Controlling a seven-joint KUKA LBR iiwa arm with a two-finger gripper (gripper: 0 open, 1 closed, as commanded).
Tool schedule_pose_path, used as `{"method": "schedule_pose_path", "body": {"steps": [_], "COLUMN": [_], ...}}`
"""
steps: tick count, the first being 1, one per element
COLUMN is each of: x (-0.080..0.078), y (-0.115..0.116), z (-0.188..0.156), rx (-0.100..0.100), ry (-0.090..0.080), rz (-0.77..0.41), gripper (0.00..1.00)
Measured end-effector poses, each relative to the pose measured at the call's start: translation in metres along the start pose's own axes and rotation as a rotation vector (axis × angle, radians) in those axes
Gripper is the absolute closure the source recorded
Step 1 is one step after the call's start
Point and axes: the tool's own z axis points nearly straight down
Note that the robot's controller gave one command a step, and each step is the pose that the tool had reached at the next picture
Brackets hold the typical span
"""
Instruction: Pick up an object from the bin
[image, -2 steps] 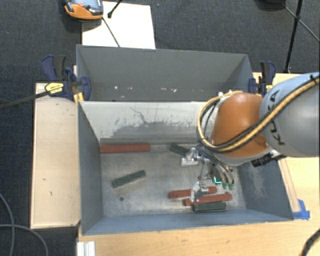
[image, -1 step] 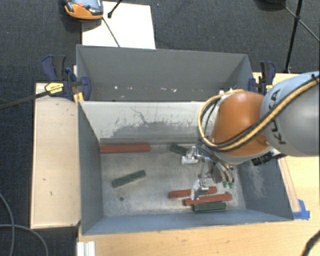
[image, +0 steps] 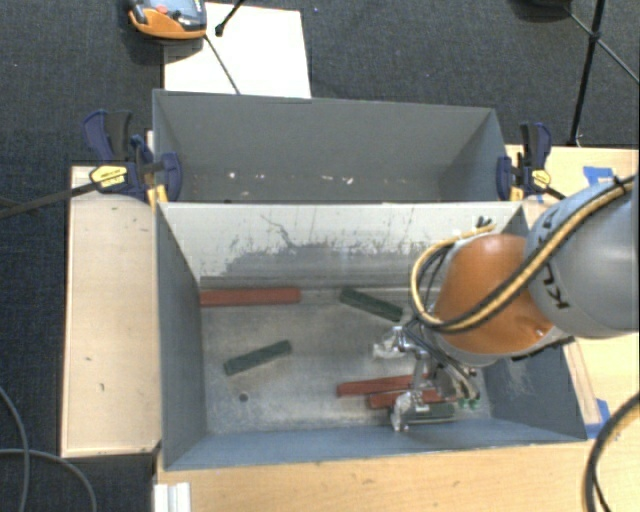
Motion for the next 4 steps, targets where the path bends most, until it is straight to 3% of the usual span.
{"method": "schedule_pose_path", "body": {"steps": [2,3,4], "x": [-0.004,0.001,-0.011], "y": [0.002,0.005,0.003], "z": [-0.005,-0.002,-0.011], "rx": [0.002,0.008,0.004], "ry": [0.000,-0.002,-0.019], "rz": [0.001,0.062,0.004], "gripper": [0.00,0.00,1.00]}}
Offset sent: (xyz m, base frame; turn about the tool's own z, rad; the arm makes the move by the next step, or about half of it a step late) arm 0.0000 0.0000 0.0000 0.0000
